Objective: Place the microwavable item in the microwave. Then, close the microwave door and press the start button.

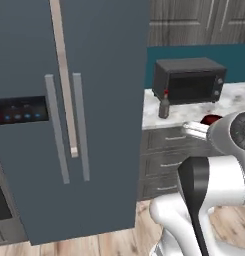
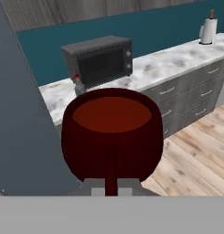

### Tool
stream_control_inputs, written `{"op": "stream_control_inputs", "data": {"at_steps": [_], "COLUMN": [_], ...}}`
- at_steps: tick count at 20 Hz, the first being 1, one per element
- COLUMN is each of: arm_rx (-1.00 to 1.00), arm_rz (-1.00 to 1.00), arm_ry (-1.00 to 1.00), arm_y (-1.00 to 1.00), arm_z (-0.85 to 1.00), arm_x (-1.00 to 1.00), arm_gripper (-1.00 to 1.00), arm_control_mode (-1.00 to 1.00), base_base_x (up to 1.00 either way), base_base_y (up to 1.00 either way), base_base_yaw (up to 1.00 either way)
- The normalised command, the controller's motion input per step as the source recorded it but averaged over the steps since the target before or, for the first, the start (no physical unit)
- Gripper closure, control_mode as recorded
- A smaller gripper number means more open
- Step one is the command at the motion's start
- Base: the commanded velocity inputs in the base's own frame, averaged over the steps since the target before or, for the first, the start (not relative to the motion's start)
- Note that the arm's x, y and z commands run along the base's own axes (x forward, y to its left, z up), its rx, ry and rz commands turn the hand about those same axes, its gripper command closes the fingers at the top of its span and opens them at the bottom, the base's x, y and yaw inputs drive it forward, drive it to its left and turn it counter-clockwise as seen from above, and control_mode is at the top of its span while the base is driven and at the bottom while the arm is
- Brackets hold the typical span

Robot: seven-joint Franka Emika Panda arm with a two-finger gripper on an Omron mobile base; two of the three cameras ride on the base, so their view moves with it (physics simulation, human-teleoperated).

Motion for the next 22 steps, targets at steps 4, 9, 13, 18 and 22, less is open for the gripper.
{"op": "stream_control_inputs", "data": {"at_steps": [4, 9, 13, 18, 22], "arm_rx": [0.0, 0.0, 0.0, 0.0, 0.0], "arm_rz": [0.0, 0.0, 0.0, 0.0, 0.0], "arm_ry": [0.0, 0.0, 0.0, 0.0, 0.0], "arm_y": [0.0, 0.0, 0.0, 0.0, 0.0], "arm_z": [0.0, 0.0, 0.0, 0.0, 0.0], "arm_x": [0.0, 0.0, 0.0, 0.0, 0.0], "arm_gripper": [1.0, 1.0, 1.0, 1.0, 1.0], "arm_control_mode": [1.0, 1.0, 1.0, 1.0, 1.0], "base_base_x": [-0.74, -0.31, 0.0, 0.0, 0.1], "base_base_y": [1.0, 1.0, 1.0, 1.0, 1.0], "base_base_yaw": [0.0, 0.0, 0.0, 0.03, 0.09]}}
